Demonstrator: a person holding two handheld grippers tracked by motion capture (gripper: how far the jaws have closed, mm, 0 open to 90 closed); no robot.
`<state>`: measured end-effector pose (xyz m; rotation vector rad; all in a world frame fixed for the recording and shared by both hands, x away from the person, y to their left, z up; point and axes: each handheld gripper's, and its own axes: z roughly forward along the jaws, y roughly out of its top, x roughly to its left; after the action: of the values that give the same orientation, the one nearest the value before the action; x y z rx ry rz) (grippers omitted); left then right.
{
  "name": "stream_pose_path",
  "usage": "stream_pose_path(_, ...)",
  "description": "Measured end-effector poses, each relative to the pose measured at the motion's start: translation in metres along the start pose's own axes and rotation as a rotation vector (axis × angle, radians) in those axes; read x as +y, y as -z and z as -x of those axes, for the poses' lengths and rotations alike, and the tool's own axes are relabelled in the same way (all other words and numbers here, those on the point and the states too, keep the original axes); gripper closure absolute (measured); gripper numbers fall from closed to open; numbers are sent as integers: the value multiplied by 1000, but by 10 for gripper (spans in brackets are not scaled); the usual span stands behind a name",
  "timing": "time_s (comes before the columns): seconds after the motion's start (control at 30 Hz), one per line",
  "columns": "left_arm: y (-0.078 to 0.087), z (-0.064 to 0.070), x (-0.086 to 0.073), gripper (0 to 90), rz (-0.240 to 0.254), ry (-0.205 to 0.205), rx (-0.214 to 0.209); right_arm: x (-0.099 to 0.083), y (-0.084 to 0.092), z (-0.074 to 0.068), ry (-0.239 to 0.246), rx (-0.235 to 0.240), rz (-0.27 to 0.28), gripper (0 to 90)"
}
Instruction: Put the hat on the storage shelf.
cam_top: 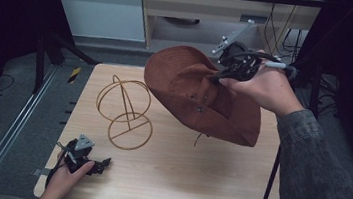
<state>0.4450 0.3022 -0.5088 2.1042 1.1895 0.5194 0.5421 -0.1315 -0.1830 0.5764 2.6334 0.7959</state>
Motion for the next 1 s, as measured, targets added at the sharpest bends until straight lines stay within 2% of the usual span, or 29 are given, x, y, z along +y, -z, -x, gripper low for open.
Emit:
stream_pose_path(0.47,0,0,0,0,0,1,0,6,1,-3,-7,-3,53,888)
stream_pose_path(0.63,0,0,0,0,0,0,1,17,2,-11,-9,-6,105,889)
stream_pose_path(1.0,0,0,0,0,-1,-5,2,45,-7,-25,1,3,174,889)
